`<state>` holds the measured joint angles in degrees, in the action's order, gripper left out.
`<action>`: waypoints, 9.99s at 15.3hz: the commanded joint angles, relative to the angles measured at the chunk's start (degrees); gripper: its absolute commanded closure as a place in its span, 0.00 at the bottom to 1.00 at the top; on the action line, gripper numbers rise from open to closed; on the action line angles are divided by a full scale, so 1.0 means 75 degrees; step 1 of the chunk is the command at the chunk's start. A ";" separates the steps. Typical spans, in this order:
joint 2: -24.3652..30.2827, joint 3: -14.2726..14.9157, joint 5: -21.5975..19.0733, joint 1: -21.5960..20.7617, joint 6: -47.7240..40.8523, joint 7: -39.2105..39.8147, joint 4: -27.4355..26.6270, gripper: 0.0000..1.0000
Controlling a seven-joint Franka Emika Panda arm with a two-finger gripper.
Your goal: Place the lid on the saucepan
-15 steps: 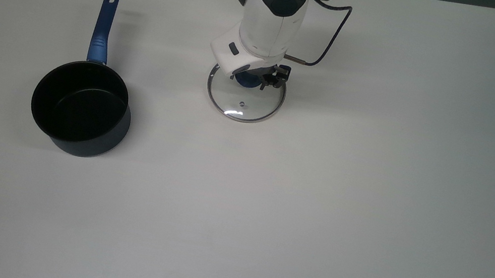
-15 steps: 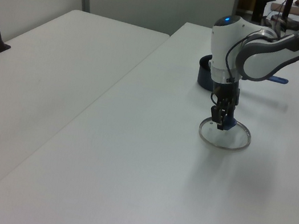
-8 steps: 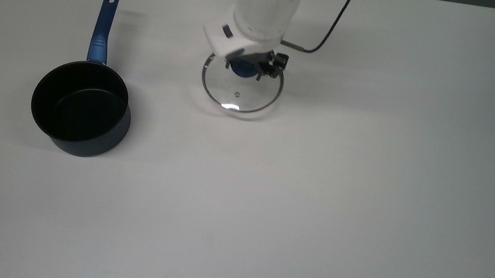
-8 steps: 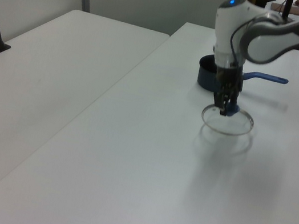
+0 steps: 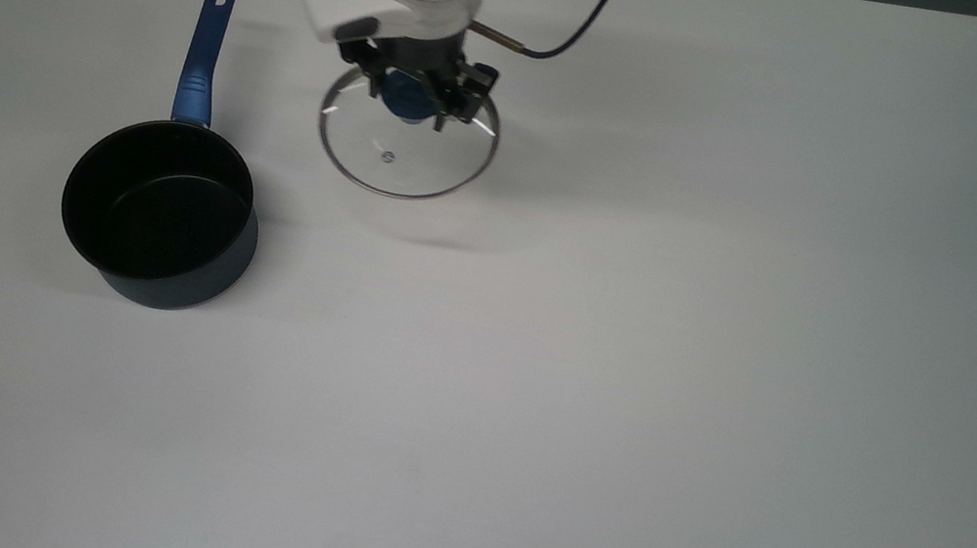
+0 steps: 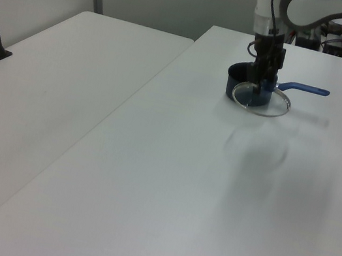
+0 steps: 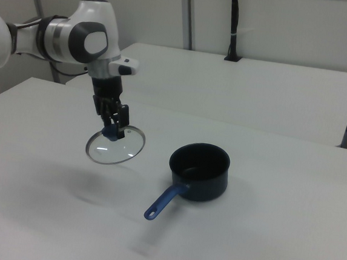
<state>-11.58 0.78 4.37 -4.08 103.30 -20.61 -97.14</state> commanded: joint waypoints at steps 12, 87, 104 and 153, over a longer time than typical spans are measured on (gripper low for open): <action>-0.1456 0.1302 0.0308 0.0650 -0.0098 -0.0298 0.1984 0.65; -0.1855 0.1466 -0.0758 0.1165 0.0512 -0.1026 0.2065 0.65; -0.1984 0.1431 -0.0699 0.1107 0.0395 -0.0921 0.1983 0.29; 0.1450 0.1666 -0.0500 -0.0792 -0.1621 0.2724 0.0249 0.00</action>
<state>-2.78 12.74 0.28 -8.83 91.94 -1.15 -92.91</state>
